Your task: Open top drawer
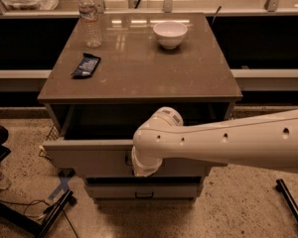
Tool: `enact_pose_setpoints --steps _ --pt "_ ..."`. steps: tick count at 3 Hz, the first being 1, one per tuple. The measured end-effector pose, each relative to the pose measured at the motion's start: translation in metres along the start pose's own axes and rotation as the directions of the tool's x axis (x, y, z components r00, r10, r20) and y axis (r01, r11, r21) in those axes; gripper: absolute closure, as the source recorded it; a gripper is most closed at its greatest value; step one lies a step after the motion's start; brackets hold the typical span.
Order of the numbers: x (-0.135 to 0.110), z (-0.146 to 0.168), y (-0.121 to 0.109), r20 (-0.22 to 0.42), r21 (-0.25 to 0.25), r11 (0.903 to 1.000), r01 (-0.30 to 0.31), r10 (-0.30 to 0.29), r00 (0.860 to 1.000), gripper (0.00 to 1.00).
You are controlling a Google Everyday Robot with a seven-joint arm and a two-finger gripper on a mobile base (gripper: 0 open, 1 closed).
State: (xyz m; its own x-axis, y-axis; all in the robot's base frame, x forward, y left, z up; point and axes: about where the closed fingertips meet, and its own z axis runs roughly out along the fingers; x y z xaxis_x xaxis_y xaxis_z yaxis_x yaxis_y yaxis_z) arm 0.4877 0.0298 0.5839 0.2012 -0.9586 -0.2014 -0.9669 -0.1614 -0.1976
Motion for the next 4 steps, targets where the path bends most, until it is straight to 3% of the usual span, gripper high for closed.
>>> enact_pose_setpoints --steps 1,2,4 --pt "0.000 0.000 0.000 0.000 0.000 1.0000 0.000 0.000 1.000 1.00" --pt "0.006 -0.011 0.018 -0.001 0.022 0.9995 -0.022 0.022 1.000 1.00" --pt "0.010 -0.018 0.029 -0.005 0.038 0.9986 -0.038 0.038 0.999 1.00"
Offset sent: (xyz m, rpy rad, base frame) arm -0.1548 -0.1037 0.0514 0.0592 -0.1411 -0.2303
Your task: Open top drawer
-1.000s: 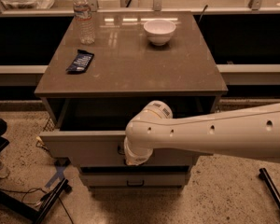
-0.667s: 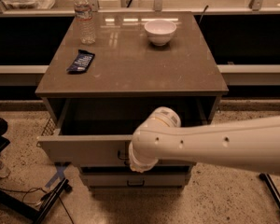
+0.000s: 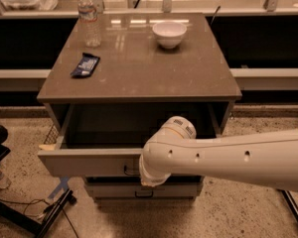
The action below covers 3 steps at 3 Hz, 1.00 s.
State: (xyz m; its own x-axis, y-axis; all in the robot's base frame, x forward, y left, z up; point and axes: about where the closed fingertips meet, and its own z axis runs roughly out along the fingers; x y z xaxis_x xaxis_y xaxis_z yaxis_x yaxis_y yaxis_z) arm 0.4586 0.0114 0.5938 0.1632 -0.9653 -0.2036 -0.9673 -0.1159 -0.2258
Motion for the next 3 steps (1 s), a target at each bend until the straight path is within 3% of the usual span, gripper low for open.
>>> enact_pose_setpoints --steps 3 --pt "0.003 -0.017 0.012 -0.015 0.034 0.9994 -0.007 0.007 1.000 1.00"
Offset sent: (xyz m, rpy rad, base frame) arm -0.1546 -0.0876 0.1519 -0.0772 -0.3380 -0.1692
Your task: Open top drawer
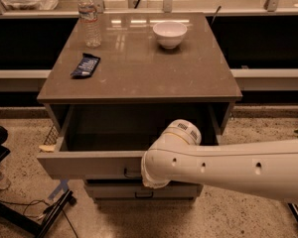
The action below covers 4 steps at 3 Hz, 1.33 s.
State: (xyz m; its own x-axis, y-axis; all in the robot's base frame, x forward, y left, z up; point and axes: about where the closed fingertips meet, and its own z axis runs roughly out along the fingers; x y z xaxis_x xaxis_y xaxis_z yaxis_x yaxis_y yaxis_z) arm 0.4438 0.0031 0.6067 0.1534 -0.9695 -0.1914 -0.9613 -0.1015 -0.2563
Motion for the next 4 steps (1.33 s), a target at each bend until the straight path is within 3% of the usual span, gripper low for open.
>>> enact_pose_setpoints --steps 4 --pt "0.0014 -0.0113 0.0033 -0.013 0.024 0.9997 0.006 -0.005 1.000 1.00"
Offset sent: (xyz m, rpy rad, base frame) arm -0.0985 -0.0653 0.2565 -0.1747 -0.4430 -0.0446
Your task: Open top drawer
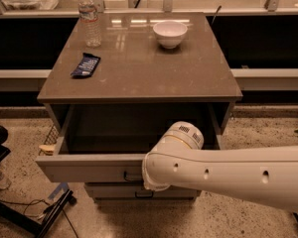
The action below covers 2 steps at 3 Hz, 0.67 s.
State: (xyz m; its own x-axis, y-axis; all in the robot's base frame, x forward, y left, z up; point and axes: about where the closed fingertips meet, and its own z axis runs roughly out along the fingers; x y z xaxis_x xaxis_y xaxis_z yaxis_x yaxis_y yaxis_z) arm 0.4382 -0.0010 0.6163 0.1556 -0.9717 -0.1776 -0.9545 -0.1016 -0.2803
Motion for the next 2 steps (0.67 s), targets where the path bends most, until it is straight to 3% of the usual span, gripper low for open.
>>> enact_pose_setpoints --steps 2 --pt "0.0002 -0.0054 0.0006 -0.009 0.011 0.9999 0.004 -0.004 1.000 1.00"
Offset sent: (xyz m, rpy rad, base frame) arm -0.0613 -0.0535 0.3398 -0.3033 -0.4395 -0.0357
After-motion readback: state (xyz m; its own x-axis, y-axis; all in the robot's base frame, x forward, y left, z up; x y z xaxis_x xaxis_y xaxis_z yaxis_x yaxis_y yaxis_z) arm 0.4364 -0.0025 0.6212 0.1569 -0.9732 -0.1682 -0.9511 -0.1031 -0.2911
